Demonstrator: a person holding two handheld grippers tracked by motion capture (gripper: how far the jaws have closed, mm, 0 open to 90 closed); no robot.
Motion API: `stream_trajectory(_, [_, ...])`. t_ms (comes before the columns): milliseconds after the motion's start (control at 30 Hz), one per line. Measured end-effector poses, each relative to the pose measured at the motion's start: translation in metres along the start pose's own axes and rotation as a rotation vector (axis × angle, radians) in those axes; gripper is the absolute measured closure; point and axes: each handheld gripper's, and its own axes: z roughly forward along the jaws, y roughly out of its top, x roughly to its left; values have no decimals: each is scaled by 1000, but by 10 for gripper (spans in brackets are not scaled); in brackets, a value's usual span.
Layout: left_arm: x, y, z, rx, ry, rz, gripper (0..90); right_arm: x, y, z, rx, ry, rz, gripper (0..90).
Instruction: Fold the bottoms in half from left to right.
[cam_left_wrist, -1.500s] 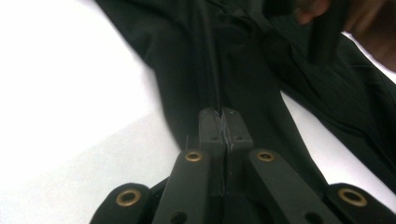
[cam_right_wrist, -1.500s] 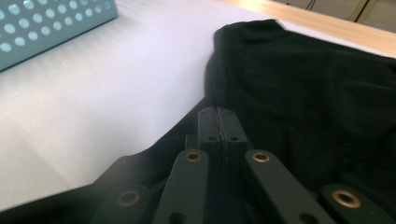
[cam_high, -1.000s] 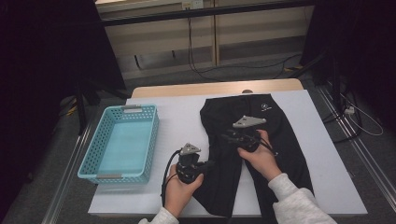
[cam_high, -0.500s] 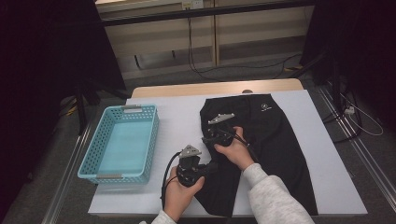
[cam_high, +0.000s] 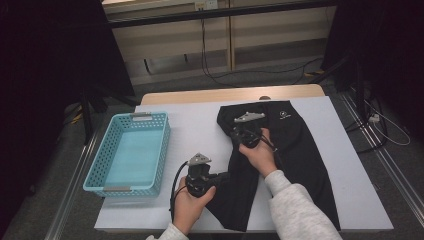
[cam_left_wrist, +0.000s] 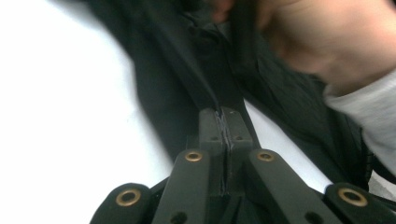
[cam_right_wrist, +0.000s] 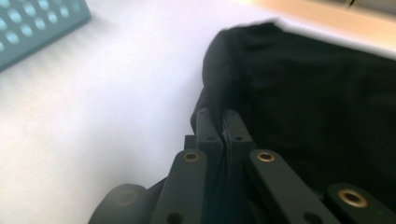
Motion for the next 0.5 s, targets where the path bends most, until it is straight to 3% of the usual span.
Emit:
stream_trajectory(33, [0,0,0,0,0,0,891,0,0,0,0,0,0,896])
stream_trajectory(67, [0,1,1,-3,-1,-3,891,-8,2,-17,-25,-26,-13,897])
stream_trajectory(167, [2,4,4,-5,-5,-11,891,-23,-2,-42,-55,-35,33,897])
stream_trajectory(200, [2,6,6,-3,-12,-12,891,-23,-2,-42,-55,-35,33,897])
stream_trajectory(300, [-1,10,14,6,-25,-2,891,-34,-12,-65,-74,-56,38,897])
stream_trajectory(367, [-4,12,18,15,-33,5,892,-42,-27,-82,-48,-73,18,896])
stream_trajectory(400, [-5,12,20,21,-36,6,892,-42,-27,-82,-48,-73,18,896])
stream_trajectory(433, [-6,12,22,26,-38,9,891,-46,-39,-90,-9,-93,-16,896])
stream_trajectory(500, [-7,11,25,42,-38,20,891,-48,-45,-92,12,-81,-25,895])
